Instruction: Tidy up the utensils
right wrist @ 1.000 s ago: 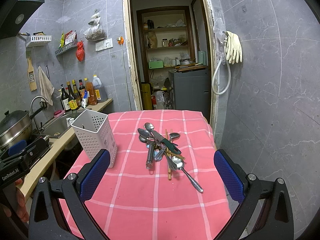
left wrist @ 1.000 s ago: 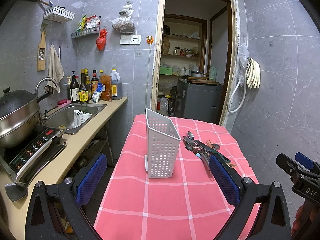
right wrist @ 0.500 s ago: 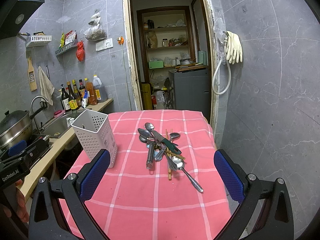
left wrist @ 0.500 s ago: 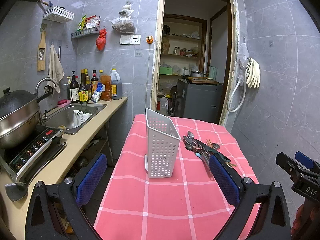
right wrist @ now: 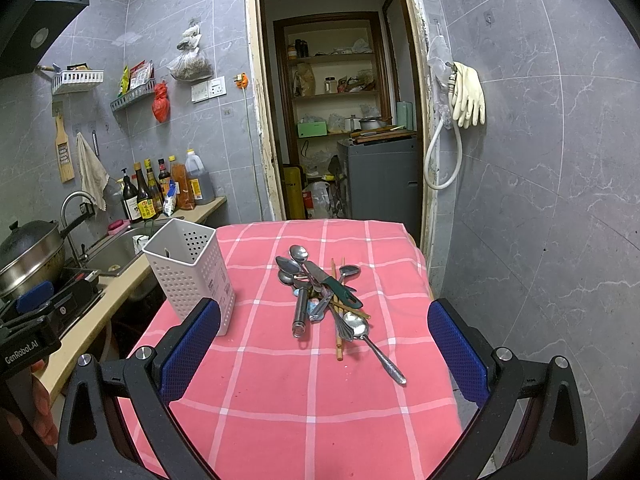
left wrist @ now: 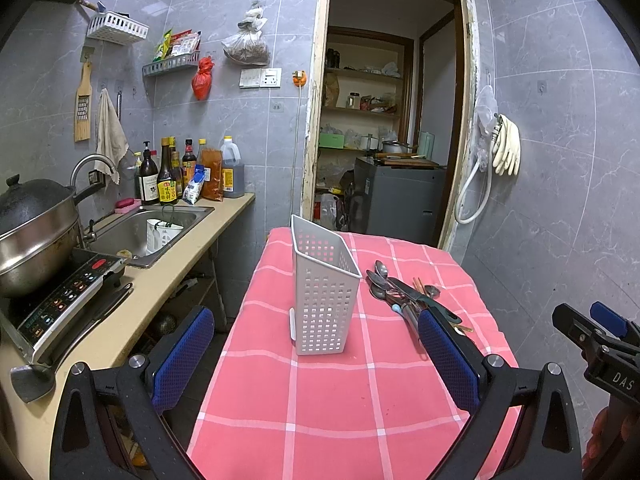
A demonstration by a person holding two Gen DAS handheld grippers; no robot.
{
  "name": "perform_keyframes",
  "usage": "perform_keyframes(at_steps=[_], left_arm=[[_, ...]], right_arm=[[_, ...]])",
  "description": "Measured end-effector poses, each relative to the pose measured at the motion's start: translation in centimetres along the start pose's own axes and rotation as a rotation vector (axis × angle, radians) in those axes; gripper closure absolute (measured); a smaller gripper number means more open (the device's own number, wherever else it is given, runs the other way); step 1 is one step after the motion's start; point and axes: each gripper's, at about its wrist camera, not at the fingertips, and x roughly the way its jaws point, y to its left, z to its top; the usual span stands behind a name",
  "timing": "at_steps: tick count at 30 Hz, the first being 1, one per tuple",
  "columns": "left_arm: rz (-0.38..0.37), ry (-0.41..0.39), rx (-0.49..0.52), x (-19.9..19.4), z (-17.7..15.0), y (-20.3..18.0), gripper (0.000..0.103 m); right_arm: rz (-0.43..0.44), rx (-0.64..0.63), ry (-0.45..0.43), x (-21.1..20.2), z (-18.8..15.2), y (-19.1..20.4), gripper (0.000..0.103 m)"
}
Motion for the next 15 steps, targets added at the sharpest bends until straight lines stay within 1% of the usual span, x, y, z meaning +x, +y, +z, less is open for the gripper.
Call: perform_keyframes(at_steps=[15], left_arm=[[0.000,0.000,0.000,0.00,0.01,0.00,0.000]], right_arm=[[0.000,0.000,0.001,0.09,0.04,-0.10,0.001]])
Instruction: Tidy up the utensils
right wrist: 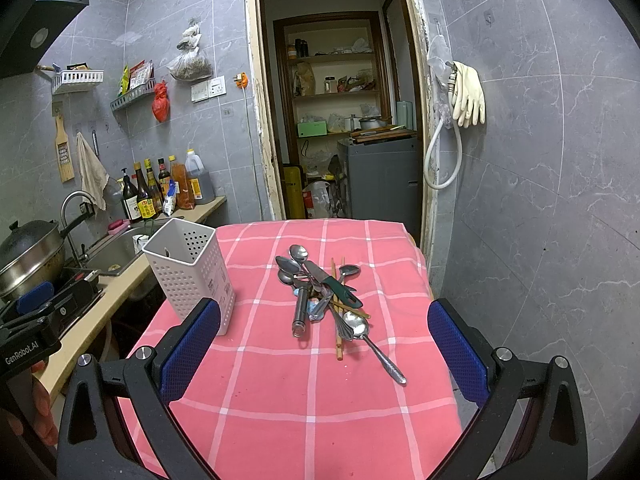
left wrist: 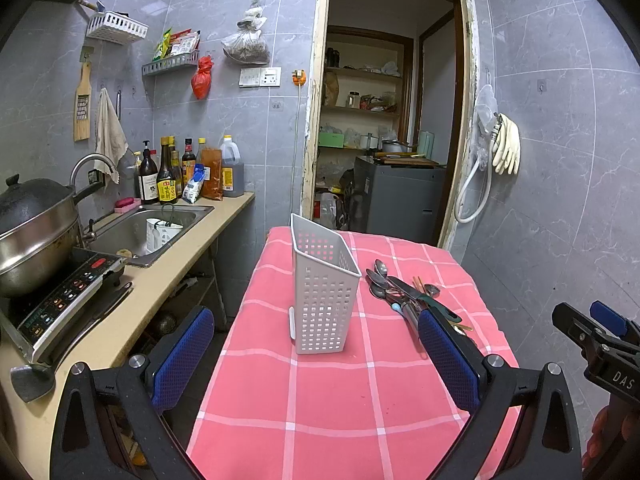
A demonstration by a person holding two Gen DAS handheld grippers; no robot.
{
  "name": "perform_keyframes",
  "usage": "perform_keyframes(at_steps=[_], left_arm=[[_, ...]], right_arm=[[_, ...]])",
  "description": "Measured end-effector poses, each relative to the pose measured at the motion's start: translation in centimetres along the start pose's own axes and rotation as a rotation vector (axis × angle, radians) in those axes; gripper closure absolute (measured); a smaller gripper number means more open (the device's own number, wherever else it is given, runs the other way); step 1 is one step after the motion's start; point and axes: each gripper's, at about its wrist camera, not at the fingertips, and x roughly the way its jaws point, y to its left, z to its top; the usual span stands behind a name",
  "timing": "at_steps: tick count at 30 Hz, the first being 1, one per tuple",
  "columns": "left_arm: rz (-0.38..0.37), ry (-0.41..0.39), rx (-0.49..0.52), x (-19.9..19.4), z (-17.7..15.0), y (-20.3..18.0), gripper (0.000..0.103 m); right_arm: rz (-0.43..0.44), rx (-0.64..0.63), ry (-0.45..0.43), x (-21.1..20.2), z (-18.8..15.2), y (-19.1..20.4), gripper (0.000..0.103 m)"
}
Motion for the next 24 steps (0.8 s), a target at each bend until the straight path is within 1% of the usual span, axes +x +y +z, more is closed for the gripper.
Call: perform_keyframes(at_steps=[17,21,24], left_arm=[[-0.007,0.007,0.004,0.2,0.2,-0.1,0.000],[-0.049,0.022,0.024,0.9,-0.5,0.8,0.000],[-0.101,0.039,0.052,2.8,0.2,0.1,0.000]], right_arm=[[0.000,0.008,0.014,0.3,0.2,-0.4,0.001],[-0.004,0.024,0.046,1.5,0.0,-0.9,0.001],[-0.008,0.046,0.082,2.7,0.1,-1.6,0.001]])
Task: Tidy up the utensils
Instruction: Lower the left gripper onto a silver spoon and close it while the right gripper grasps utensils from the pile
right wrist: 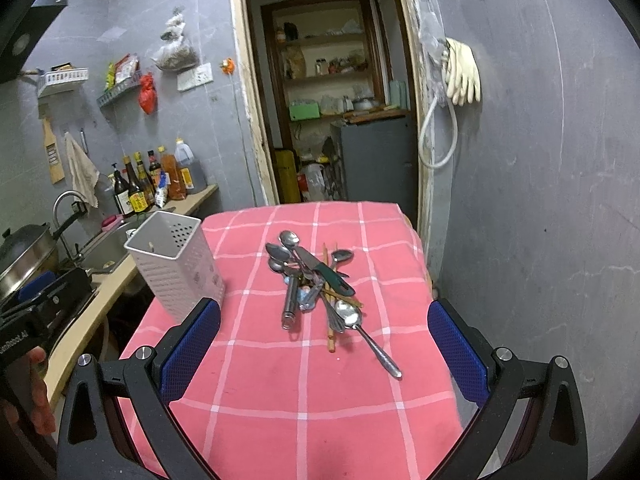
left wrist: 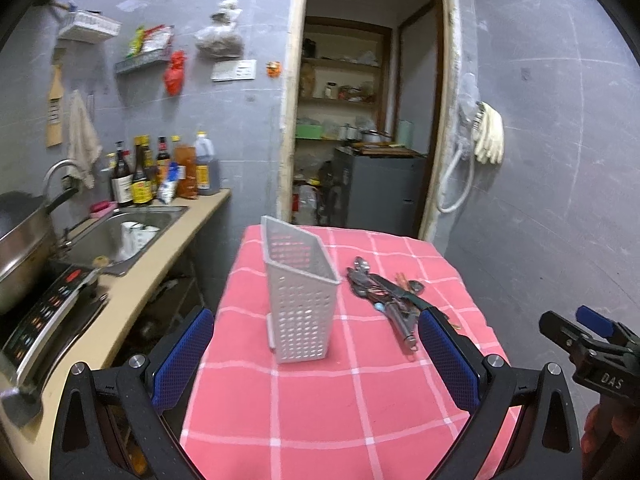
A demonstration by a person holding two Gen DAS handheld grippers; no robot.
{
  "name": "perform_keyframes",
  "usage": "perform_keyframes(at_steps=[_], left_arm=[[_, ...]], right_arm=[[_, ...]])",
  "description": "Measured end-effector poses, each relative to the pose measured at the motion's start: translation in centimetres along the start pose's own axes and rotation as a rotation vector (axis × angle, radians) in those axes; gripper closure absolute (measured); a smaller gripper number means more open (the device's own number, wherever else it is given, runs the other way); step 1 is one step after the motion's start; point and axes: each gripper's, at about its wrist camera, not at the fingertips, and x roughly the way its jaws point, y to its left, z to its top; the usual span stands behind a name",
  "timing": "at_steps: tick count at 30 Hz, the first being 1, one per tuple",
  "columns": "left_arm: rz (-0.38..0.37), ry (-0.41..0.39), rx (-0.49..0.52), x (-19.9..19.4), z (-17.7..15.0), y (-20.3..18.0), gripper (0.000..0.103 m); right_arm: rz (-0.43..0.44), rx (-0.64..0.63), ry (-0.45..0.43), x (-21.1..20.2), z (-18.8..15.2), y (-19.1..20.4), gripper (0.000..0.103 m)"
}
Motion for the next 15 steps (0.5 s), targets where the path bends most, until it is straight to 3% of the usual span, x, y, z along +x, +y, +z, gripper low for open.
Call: perform_keyframes(at_steps=[7,15], left_arm=[[-0.146,0.055,0.002,2.9,2.4,-1.7,0.000],[-0.243,0.098,-0.016,6.9,5.7,-3.6,0.001]], right_arm=[[-0.011,0.023,0.030,2.3,2.0,-2.0,0.001],[0.004,0.066,0.063,5.7,5.4,-4.1,0.001]])
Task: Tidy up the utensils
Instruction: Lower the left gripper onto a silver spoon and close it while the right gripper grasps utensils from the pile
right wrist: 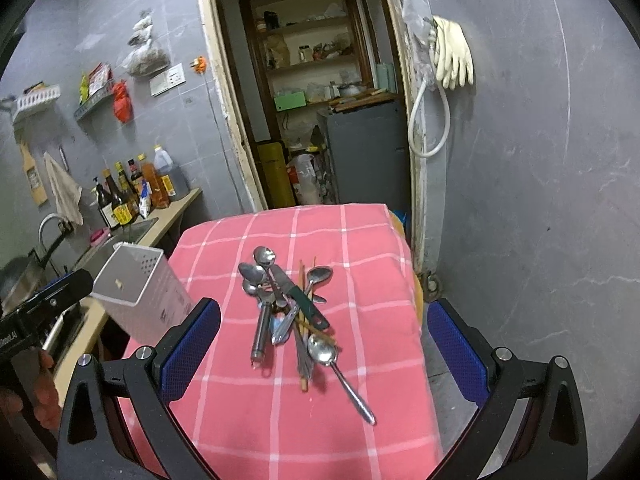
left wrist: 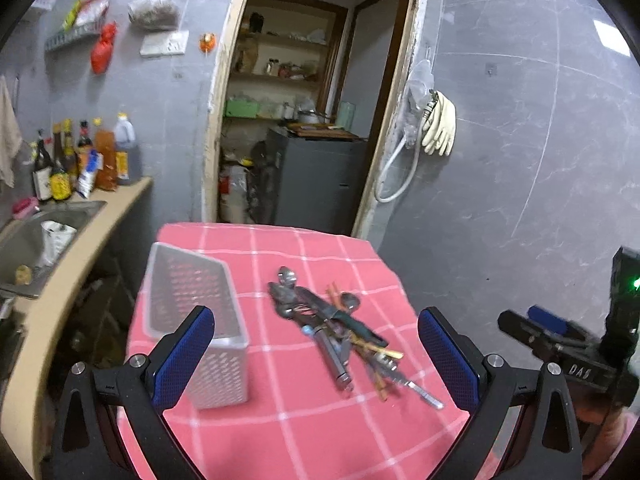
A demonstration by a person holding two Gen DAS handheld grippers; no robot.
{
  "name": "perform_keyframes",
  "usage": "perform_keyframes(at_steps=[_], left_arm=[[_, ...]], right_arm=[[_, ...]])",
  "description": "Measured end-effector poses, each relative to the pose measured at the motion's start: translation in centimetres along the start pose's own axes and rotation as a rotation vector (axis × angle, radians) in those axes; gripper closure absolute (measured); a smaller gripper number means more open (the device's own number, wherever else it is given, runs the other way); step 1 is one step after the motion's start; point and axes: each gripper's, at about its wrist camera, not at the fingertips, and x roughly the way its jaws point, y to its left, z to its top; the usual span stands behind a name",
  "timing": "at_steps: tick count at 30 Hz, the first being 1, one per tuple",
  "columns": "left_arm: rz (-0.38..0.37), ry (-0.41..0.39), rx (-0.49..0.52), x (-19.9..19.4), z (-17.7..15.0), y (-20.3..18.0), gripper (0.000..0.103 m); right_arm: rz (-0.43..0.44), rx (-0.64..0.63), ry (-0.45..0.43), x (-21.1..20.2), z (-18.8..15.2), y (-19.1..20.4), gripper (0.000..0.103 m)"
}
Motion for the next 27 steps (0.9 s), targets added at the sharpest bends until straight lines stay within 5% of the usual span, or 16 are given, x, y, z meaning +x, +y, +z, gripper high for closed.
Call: perform_keyframes(at_steps=[7,13,17,22,27], left_arm=[[0.016,0.022,-0.026,5.3,2.8,-1.9,0.007],[0.058,0.098,-0.079,11.7,4.4,-2.8,0.022],[0.095,0.172,-0.119,16.7,4.2,-2.8,0.034],[0.162,0.284,-0.214,22.5,2.8,-0.9,0.047],[0.241,0.354,-0.313,25.9,1.3,1.7,0.048]], right_arm=[[0.089,0.039,0.071,5.8,2.4,-2.5,0.007],[0.219,0.068,0.173,13.4,3.4,-4.3,0.032],[0.278,0.085,0.260,19.1,3.2,-5.0,0.051],[0.334,0.118,0.376,25.1,1.9,-4.8,0.060],[0.390,0.153,0.492,29.8,-0.4,-3.4,0.065]])
